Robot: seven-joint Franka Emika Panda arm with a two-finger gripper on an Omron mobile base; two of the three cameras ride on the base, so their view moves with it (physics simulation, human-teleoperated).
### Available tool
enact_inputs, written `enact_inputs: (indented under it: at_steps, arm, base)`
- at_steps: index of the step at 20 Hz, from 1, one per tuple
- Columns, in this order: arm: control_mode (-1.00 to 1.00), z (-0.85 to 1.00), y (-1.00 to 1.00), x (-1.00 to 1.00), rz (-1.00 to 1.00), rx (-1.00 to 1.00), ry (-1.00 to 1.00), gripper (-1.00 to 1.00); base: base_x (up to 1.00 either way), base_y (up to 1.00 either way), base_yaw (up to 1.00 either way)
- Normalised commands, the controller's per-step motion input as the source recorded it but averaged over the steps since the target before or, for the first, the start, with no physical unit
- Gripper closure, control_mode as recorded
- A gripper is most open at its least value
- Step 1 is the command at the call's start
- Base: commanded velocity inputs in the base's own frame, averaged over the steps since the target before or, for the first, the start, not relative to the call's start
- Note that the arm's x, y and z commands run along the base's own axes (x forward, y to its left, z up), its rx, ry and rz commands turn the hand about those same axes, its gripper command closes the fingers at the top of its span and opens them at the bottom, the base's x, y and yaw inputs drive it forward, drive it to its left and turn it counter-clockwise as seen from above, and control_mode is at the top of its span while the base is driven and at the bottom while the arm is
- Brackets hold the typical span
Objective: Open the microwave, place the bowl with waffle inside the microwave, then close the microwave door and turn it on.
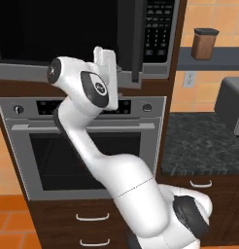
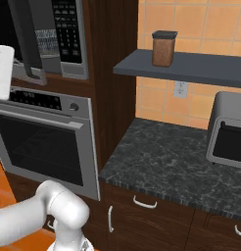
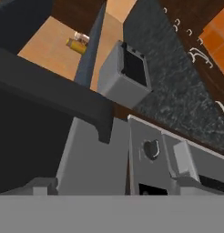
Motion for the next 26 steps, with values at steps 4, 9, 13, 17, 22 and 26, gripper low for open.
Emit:
enact_inputs:
  at_steps: [4, 9, 13, 17, 22, 26]
  arm:
    - [-1.0, 0.0, -0.44, 0.7, 0.07, 0.23, 0.0, -1.0]
    - [-1.0, 0.0, -0.26, 0.79, 0.07, 0.23, 0.0, -1.0]
    - [-1.0, -0.32, -0.17, 0.69, 0.07, 0.2, 0.0, -1.0]
    - [-1.0, -0.62, -0.11, 0.35, 0.06, 0.13, 0.0, -1.0]
    - [-1.0, -0.14, -0.15, -0.71, 0.04, 0.15, -0.01, -1.0]
    - [-1.0, 0.45, -0.29, -0.99, 0.08, 0.21, -0.1, -1.0]
  base:
    - [0.0, 0.0, 0.0]
    - [0.0, 0.0, 0.0]
    - [0.0, 0.0, 0.0]
    - [0.0, 0.0, 0.0]
    - [0.0, 0.0, 0.0]
    - [0.0, 0.0, 0.0]
